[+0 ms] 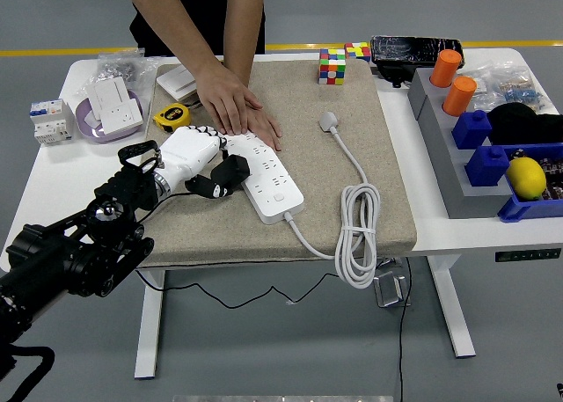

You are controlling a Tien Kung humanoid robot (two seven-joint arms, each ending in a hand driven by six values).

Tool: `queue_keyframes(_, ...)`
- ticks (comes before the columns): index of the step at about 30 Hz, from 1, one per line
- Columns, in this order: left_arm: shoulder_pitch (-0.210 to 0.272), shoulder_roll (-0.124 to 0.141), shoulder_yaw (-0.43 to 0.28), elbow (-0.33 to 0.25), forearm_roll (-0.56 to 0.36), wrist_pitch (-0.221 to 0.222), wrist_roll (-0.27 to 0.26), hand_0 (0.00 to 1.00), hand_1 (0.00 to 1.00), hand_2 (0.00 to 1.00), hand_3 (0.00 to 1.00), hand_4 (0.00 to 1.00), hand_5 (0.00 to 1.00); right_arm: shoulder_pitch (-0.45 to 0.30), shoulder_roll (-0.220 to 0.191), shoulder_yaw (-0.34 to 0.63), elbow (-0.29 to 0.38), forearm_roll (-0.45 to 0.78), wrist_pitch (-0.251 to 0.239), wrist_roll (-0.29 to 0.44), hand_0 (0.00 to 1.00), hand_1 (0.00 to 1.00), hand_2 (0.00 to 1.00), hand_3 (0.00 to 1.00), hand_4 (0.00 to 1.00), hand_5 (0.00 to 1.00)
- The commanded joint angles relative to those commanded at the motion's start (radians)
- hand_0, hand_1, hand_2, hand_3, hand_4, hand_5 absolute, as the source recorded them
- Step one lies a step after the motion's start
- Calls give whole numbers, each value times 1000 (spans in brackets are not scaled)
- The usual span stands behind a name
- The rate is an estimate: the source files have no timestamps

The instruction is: Pick up the plug,place it near the board,insert it into the board,press the button

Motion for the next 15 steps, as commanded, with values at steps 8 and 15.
queue_keyframes(8,4,3,-3,-2,-7,-6,-1,754,875,826,775,830,415,-3,0,0,0,3,1,0,998,973,912,950,998,998)
queue_keyframes(15,9,14,-4,-7,-52,-38,-12,769,887,844,800,976,526,-3,0,2,-1,3,1,0,998,973,911,950,998,998)
